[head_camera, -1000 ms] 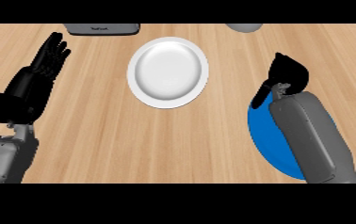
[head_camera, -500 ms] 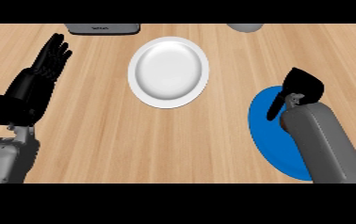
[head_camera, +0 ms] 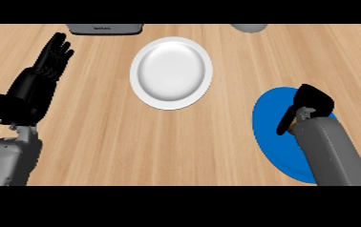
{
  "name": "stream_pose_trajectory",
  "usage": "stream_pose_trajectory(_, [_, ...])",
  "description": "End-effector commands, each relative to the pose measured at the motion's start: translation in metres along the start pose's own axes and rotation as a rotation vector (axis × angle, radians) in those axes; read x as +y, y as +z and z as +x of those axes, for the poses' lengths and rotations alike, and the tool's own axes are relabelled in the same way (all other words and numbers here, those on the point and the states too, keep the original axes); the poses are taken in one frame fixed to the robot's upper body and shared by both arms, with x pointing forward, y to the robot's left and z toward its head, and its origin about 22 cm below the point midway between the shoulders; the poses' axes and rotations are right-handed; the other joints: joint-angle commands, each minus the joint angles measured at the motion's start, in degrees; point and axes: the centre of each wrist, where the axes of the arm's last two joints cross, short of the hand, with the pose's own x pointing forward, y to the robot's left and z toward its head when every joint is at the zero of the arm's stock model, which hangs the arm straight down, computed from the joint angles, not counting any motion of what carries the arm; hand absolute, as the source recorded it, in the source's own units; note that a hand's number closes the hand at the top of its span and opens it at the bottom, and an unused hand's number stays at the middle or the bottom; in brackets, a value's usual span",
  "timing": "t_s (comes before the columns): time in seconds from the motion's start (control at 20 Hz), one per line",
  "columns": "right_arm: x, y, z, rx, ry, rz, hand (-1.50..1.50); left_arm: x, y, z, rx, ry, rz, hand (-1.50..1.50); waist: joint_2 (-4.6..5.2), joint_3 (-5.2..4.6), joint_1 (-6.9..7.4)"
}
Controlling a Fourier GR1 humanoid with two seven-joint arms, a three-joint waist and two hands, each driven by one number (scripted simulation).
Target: Pick the pear from the plate and place it in the plate
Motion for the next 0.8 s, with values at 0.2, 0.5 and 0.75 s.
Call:
stream_pose_trajectory(0.2, [0.009,-0.006,-0.003,0.128,0.028,0.048,-1.50,-0.004,-0.007,0.010,0.011,-0.007,-0.015,0.00,-0.02,0.01,0.03])
stream_pose_trajectory(0.5, [0.012,-0.032,-0.014,0.022,-0.016,-0.097,1.50,0.008,-0.006,0.012,-0.004,0.016,-0.020,0.00,0.13,0.04,0.40])
stream_pose_trajectory(0.75, [0.025,-0.028,-0.018,-0.063,0.057,-0.245,1.50,-0.009,-0.003,0.006,-0.010,-0.017,-0.007,0.00,0.07,0.04,0.20])
